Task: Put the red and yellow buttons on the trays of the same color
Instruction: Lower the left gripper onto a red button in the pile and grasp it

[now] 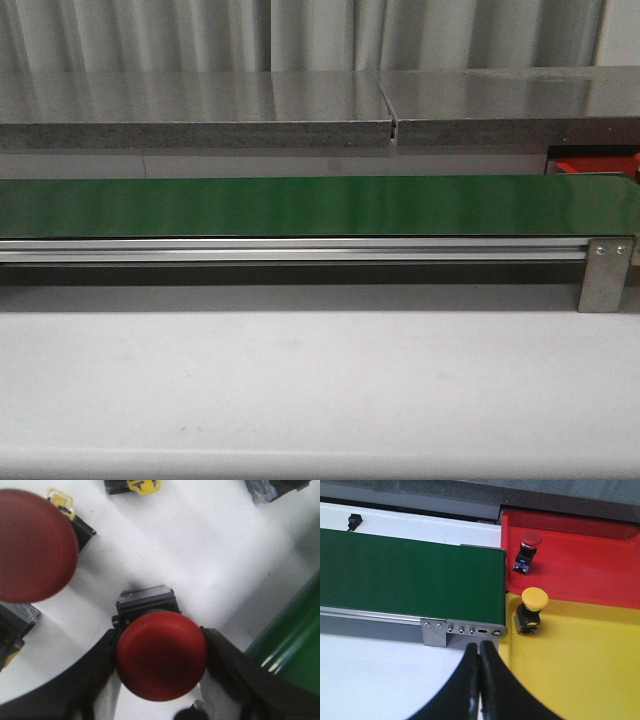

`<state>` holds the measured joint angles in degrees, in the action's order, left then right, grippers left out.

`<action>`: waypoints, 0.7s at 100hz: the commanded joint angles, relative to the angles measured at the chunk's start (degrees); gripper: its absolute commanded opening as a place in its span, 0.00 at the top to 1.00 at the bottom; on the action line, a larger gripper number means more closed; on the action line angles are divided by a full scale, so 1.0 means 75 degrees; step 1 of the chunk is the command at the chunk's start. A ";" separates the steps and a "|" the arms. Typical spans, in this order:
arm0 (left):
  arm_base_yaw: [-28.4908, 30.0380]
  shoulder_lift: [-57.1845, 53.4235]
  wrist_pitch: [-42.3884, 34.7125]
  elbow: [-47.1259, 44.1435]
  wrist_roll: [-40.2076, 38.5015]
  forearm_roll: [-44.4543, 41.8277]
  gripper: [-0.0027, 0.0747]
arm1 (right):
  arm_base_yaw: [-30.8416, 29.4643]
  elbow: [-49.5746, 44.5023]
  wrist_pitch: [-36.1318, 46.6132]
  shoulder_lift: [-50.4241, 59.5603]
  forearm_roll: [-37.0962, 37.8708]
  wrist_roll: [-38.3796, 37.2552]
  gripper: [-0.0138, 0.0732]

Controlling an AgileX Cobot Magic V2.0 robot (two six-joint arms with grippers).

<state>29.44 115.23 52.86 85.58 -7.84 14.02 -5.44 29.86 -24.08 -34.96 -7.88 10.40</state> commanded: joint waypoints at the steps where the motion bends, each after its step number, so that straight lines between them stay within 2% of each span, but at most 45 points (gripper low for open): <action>1: 0.0049 -0.0451 -0.0111 0.0348 -0.0048 0.0145 0.77 | 0.0000 0.0191 0.0566 0.0038 -0.0056 0.0052 0.92; 19: 0.0049 -0.0902 0.0007 0.0467 0.0231 0.0145 0.79 | 0.0000 0.0191 0.0566 0.0038 -0.0056 0.0052 0.92; 39: -0.0028 -0.1758 0.0188 0.0467 0.1045 0.0372 0.79 | 0.0000 0.0191 0.0566 0.0038 -0.0056 0.0052 0.92; 48: -0.0210 -0.2066 0.0275 0.0467 0.1360 0.0577 0.79 | 0.0000 0.0191 0.0566 0.0038 -0.0056 0.0052 0.92; 70: -0.0876 -0.2185 0.0302 0.0467 0.1361 0.0547 0.79 | 0.0000 0.0191 0.0566 0.0038 -0.0056 0.0052 0.92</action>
<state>24.79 101.55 56.40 87.18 2.02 16.48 -5.44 29.86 -24.08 -34.96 -7.88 10.40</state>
